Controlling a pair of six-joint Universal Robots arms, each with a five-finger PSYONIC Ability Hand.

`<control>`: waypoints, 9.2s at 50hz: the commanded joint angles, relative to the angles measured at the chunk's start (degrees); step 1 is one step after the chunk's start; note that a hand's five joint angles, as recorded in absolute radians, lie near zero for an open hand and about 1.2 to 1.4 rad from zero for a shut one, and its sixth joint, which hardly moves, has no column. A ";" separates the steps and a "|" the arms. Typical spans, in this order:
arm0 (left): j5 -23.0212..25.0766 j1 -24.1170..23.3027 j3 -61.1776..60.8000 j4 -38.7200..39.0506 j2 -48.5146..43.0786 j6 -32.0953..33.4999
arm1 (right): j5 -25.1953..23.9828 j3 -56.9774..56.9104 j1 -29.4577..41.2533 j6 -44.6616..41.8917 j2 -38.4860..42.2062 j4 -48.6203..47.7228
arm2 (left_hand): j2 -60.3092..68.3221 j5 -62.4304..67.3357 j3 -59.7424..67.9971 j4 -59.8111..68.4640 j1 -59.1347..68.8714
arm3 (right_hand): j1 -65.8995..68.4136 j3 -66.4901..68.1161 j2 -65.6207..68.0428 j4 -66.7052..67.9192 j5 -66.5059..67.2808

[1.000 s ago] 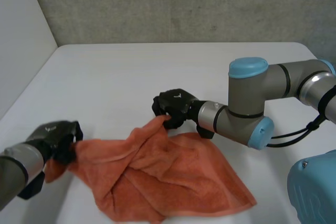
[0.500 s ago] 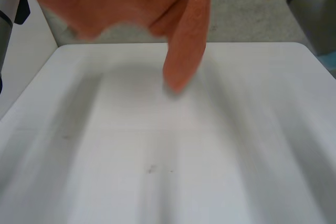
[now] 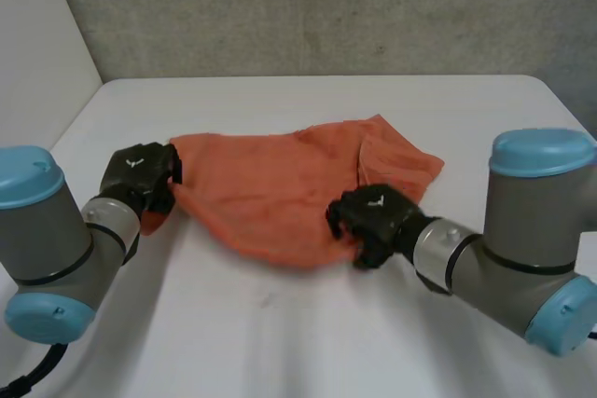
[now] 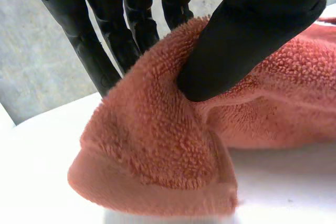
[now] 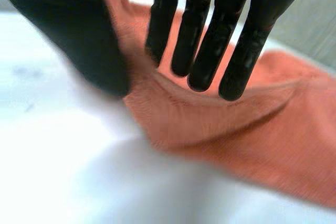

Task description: Fold the laundry

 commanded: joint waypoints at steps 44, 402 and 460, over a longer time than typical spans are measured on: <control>-0.01 -1.30 -6.04 -1.22 12.40 -0.09 | -2.00 -49.68 -3.28 -28.84 35.86 6.40 | 4.68 4.34 4.70 4.66 3.51 | 8.81 -1.56 0.15 -1.61 -1.79; 3.07 3.18 35.23 -1.45 1.06 21.11 | 13.90 -29.34 -13.92 -16.11 -6.85 -2.34 | 15.42 15.08 15.44 15.40 14.25 | 40.43 30.05 31.76 30.01 29.83; 2.10 10.30 -4.28 11.43 2.03 9.93 | -3.49 14.48 -26.22 -9.68 -12.04 -8.72 | 15.42 15.08 15.44 15.40 14.25 | 0.95 -9.42 -7.71 -9.47 -9.65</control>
